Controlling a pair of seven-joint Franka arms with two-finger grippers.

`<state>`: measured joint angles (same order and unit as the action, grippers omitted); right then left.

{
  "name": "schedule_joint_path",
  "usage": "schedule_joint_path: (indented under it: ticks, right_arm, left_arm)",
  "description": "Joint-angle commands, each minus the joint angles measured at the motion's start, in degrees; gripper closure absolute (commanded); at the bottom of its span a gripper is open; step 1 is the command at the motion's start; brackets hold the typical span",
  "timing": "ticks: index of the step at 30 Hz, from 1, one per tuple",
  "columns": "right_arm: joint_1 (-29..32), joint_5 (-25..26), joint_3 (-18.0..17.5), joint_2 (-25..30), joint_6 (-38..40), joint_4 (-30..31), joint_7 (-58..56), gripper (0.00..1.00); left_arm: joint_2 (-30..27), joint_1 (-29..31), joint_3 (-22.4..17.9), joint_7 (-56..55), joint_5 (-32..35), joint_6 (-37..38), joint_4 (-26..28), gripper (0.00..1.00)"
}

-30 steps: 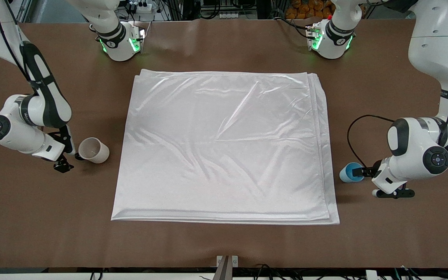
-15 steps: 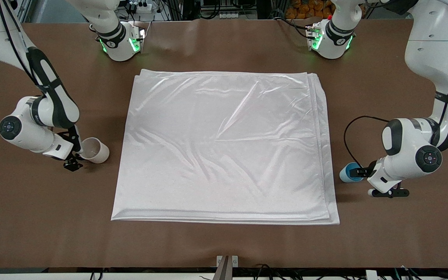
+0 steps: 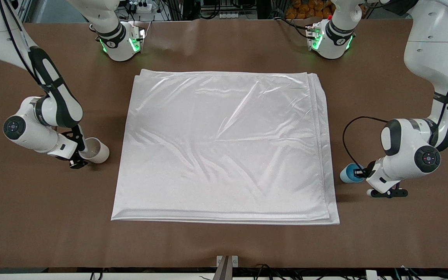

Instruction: Place blue cup into white mug on cloth

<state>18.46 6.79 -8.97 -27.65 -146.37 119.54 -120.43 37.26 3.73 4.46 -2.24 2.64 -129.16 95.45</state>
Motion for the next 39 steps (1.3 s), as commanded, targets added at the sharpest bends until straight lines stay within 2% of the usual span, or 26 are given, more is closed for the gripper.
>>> schedule_joint_path:
  ticks: [1,3,6,9,10,11,17,21,28,32,39]
  right_arm:
    - [2.02,-1.52,-1.40,1.02,-0.85,0.69,-2.26,0.54]
    - [2.19,-1.52,-1.40,1.19,-0.85,0.69,-2.26,0.55]
    - [2.19,-1.52,-1.40,1.63,-0.85,0.69,-2.26,0.64]
    - [2.11,-1.52,-1.40,2.51,-0.85,0.78,-2.26,0.91]
    - [2.11,-1.52,-1.48,2.86,-0.85,0.87,-2.17,0.98]
    - [2.11,-1.52,-1.49,3.04,-0.85,0.87,-2.17,1.00]
    - [2.19,-1.95,-2.01,4.62,-0.85,0.96,-2.17,1.00]
    - [2.02,-4.15,-2.19,5.94,-0.41,1.31,-2.17,1.00]
    - [2.02,-5.64,-5.87,9.63,2.84,1.92,-1.56,1.00]
    - [1.67,-9.68,-8.07,11.39,7.67,1.84,-0.59,1.00]
    - [-0.35,-10.31,-11.50,14.90,13.30,1.83,7.13,1.00]
  left_arm:
    - [-0.53,-0.13,0.02,-0.75,-1.93,-0.83,0.70,1.00]
    - [-0.61,-0.13,-0.06,-0.66,-1.93,-0.83,0.70,1.00]
    - [-0.88,-0.21,0.02,-0.66,-1.93,-0.75,0.70,1.00]
    - [-1.05,-0.39,0.02,-0.57,-1.93,-0.66,0.53,1.00]
    - [-1.14,-0.48,0.11,-0.57,-1.93,-0.48,0.53,1.00]
    - [-1.23,-0.56,0.46,-0.66,-1.93,-0.40,0.53,1.00]
    - [-2.37,-0.92,0.82,-0.57,-1.93,-0.22,0.27,1.00]
    - [-3.07,-1.88,0.82,-0.66,-1.93,0.04,0.27,1.00]
    - [-4.74,-2.41,0.99,-0.66,-1.76,2.24,-0.17,1.00]
    - [-6.24,-3.38,1.25,-0.66,-1.41,3.47,-0.79,1.00]
    - [-6.59,-4.17,1.25,-0.48,-1.05,10.06,-6.23,1.00]
